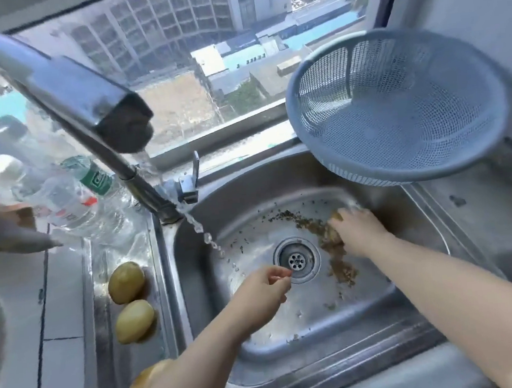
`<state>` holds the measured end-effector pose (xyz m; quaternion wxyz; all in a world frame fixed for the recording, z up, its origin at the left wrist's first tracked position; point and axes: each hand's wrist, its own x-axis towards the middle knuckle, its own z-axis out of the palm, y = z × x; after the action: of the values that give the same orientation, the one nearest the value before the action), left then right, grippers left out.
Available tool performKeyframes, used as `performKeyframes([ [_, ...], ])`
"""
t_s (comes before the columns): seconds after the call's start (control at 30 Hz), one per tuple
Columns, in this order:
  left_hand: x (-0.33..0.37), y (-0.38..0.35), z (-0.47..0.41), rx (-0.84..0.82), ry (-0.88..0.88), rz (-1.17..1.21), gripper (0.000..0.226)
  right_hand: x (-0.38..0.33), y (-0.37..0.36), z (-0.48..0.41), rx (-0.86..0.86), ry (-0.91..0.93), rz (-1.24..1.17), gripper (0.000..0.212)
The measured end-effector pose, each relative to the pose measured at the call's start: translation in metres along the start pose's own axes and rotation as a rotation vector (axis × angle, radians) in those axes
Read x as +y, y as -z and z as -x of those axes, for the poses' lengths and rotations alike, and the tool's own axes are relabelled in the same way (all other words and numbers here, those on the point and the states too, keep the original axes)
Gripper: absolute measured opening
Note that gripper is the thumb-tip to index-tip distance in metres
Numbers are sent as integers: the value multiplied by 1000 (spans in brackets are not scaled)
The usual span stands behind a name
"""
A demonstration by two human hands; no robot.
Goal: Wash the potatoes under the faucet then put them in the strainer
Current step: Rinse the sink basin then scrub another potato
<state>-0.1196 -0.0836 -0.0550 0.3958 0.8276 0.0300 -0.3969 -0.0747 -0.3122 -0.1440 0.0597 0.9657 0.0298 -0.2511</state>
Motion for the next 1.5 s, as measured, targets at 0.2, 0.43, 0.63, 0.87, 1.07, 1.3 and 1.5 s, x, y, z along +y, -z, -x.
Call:
performKeyframes([
  [0.2,-4,-2,-26,23,68,-2,13,1,-25,-45,-86,42,195,49],
  [0.43,-9,-1,-38,-3,101,20,12,-15,-28,-42,-57,123,154,45],
  [0.63,-15,5,-20,-61,236,199,20,-60,14,-2,-101,162,-484,62],
  [0.87,-6,18,17,102,193,1142,36,-117,75,62,112,275,-782,49],
  [1.07,2,49,36,117,91,1295,35,-138,109,91,389,295,-833,53],
  [1.3,6,61,37,159,86,1343,35,-155,116,100,290,281,-1214,49],
  [1.5,5,62,40,52,-18,1393,37,-155,118,98,241,130,-1429,36],
])
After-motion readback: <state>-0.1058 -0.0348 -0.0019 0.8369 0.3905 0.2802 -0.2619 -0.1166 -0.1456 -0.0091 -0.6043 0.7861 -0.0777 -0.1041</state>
